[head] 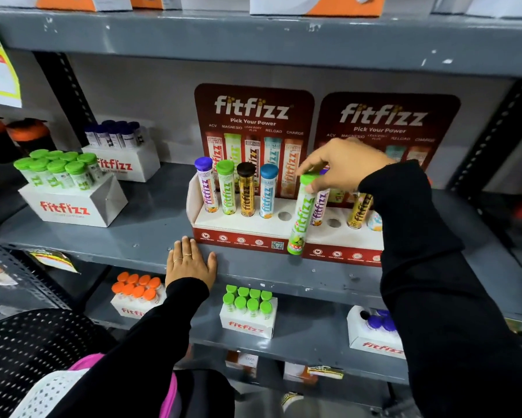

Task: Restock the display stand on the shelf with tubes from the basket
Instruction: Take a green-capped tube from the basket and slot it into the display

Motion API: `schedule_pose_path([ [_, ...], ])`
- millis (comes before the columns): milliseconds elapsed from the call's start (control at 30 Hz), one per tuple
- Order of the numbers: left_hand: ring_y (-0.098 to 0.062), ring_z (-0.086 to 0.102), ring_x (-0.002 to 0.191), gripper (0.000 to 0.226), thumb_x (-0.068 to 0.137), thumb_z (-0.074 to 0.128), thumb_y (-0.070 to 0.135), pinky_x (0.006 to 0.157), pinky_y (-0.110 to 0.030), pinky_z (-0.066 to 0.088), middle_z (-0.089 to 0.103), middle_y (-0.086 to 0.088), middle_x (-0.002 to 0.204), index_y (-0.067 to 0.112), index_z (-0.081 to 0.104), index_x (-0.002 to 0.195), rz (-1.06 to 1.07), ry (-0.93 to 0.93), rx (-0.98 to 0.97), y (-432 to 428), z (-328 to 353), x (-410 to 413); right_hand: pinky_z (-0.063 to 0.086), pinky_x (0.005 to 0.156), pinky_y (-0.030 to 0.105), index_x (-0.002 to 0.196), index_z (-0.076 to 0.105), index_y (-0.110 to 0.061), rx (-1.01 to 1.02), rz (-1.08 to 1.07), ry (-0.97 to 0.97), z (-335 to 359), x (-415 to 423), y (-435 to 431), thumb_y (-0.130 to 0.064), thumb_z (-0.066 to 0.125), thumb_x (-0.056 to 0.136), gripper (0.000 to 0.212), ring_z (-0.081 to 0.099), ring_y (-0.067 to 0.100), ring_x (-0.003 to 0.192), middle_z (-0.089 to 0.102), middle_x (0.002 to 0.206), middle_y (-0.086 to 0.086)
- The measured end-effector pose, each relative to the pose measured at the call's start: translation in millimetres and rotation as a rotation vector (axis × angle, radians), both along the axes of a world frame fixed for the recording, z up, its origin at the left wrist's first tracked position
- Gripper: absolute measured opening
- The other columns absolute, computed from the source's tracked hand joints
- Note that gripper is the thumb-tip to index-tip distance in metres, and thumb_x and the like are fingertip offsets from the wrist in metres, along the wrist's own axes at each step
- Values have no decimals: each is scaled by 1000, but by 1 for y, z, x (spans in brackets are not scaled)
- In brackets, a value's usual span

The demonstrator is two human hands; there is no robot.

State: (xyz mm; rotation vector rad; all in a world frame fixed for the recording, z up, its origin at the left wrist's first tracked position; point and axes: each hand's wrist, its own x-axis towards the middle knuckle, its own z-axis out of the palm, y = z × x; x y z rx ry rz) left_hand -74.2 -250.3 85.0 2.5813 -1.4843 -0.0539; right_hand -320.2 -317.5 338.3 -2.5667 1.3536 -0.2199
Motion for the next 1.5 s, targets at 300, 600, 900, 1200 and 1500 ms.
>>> schedule_pose_path([
  [300,-28,11,144,64,94,25,45,119,-39,6,15,-15,155,3,18,143,-1,21,-26,2,6,-3,45,94,34,117,65,-16,-77,-346,-70,-9,-39,-16,-7,66,85,33,51,29,117,52,132,14],
  [600,-27,9,144,65,94,22,47,119,-39,6,14,-13,156,5,16,143,13,14,-4,1,4,-2,42,104,42,130,54,-13,-100,-473,-183,-31,-39,-19,-4,57,92,40,54,40,115,48,133,24],
  [900,-27,9,144,65,94,20,48,118,-38,5,13,-12,156,6,15,144,14,6,7,2,4,-1,45,101,44,128,57,-14,-129,-435,-96,-38,-40,-31,-4,59,90,39,53,39,115,52,132,22],
  [1200,-27,8,144,66,94,19,48,119,-38,4,11,-12,156,6,14,144,20,12,18,2,4,-2,50,93,42,120,61,-14,-128,-351,-4,-42,-33,-35,3,60,86,38,55,36,112,58,124,19],
  [1500,-28,8,144,62,96,27,40,119,-39,4,13,-16,155,2,17,143,-4,52,-34,8,6,-3,48,91,39,110,66,-10,-405,-12,-147,-53,63,3,11,48,79,42,53,35,108,68,111,13],
])
